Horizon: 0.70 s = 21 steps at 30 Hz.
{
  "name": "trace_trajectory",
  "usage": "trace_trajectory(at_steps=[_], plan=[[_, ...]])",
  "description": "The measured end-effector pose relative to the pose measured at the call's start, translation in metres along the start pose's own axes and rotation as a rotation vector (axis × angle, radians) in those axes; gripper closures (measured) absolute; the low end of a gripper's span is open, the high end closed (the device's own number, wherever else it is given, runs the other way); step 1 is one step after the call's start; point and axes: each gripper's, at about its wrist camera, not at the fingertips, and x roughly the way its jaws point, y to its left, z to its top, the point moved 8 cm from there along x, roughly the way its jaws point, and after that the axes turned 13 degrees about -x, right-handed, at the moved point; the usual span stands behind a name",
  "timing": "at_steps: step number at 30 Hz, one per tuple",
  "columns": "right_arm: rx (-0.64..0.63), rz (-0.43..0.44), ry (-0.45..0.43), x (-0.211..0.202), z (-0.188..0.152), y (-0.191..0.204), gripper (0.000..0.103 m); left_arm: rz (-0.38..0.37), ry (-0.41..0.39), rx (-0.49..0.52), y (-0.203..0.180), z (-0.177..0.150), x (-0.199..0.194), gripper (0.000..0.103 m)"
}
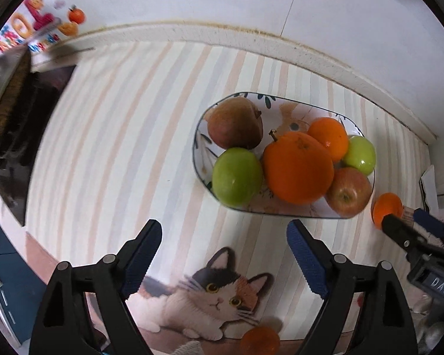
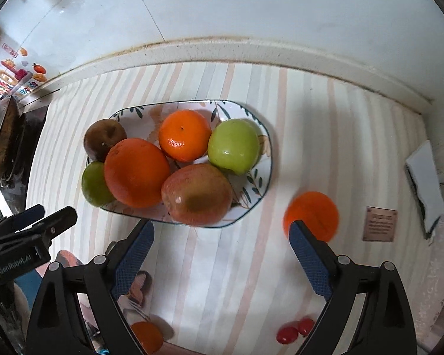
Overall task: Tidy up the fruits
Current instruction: 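Open both tools to drop the apples onto the plate, then withdraw both tools from the plate toward the loose fruit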
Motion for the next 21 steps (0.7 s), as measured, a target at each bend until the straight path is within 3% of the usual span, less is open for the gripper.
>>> trace_trajectory(at_steps=[21], plan=[[-0.066,0.03,-0.186,-0.135,-0.059,0.03,0.008,-0.081,-0.198,0.031,-0.006,-0.072,-0.125,0.017]])
